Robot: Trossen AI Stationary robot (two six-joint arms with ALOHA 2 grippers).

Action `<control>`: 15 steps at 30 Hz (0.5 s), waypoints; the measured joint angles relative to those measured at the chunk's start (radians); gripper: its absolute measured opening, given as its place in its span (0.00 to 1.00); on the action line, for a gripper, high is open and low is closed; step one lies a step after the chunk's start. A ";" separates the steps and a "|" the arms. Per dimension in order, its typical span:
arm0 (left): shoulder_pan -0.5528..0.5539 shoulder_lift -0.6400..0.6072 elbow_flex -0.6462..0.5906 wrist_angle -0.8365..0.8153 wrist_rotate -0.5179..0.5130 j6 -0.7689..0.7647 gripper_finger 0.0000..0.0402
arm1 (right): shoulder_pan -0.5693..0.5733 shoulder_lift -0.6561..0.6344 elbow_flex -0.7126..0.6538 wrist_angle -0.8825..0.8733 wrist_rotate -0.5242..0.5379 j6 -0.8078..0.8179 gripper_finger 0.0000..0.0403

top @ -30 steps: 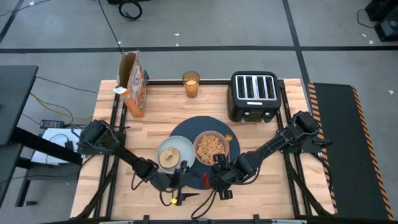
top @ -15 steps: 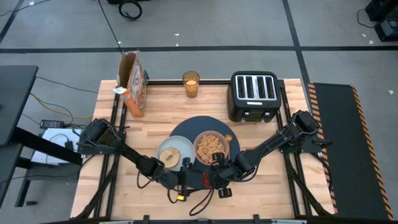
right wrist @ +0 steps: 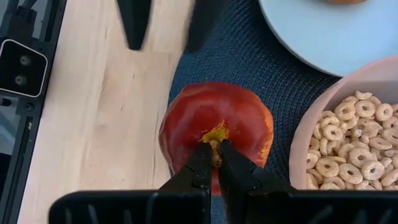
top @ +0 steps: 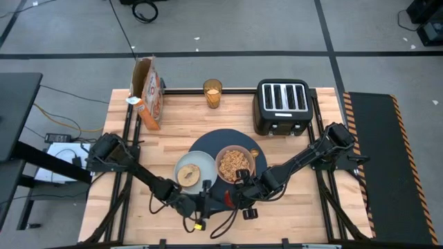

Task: Arrange a breakfast setting
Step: Put the apple on the plate

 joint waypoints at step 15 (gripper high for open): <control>0.035 0.006 0.000 -0.012 0.066 -0.033 0.89 | 0.000 0.000 0.000 0.000 0.000 -0.007 0.04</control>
